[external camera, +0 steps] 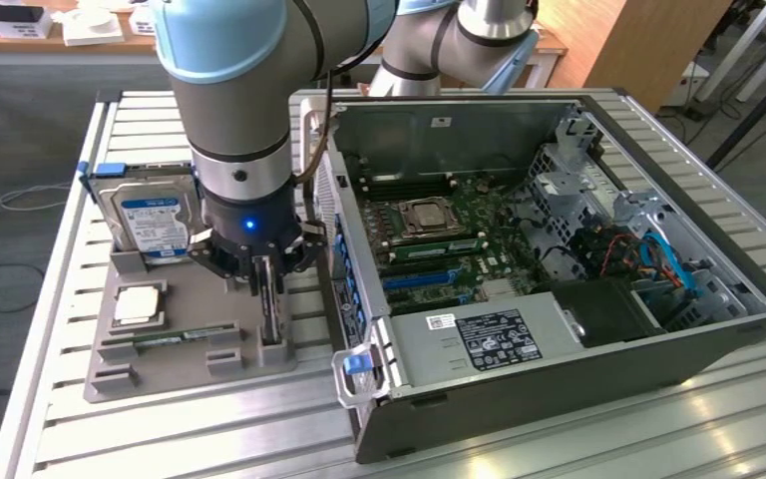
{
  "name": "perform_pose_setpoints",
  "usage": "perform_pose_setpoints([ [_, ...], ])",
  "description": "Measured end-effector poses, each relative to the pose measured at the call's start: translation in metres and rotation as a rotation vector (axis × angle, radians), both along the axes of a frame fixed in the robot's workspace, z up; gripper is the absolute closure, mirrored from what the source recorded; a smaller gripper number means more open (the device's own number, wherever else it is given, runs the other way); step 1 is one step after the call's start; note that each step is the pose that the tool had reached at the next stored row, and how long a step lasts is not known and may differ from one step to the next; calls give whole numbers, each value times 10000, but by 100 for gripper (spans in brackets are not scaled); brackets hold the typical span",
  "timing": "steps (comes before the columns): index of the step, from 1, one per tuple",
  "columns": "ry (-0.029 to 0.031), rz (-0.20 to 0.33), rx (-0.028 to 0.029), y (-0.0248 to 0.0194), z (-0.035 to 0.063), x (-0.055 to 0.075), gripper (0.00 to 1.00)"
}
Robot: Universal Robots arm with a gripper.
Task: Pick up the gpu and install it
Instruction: 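Pick up the gpu and move the gpu toward the slot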
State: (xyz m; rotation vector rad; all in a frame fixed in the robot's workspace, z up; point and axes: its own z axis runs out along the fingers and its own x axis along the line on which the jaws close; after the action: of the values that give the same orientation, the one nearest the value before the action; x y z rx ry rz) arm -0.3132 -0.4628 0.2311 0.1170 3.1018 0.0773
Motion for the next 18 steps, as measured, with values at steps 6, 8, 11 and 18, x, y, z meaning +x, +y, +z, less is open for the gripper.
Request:
perform_pose_setpoints([
  [6,1,1,0,0,-1,1,65],
  [8,0,1,1,0,-10,1,65],
  [11,2,1,-1,0,-11,0,65],
  [18,-7,1,15,0,-36,0,65],
])
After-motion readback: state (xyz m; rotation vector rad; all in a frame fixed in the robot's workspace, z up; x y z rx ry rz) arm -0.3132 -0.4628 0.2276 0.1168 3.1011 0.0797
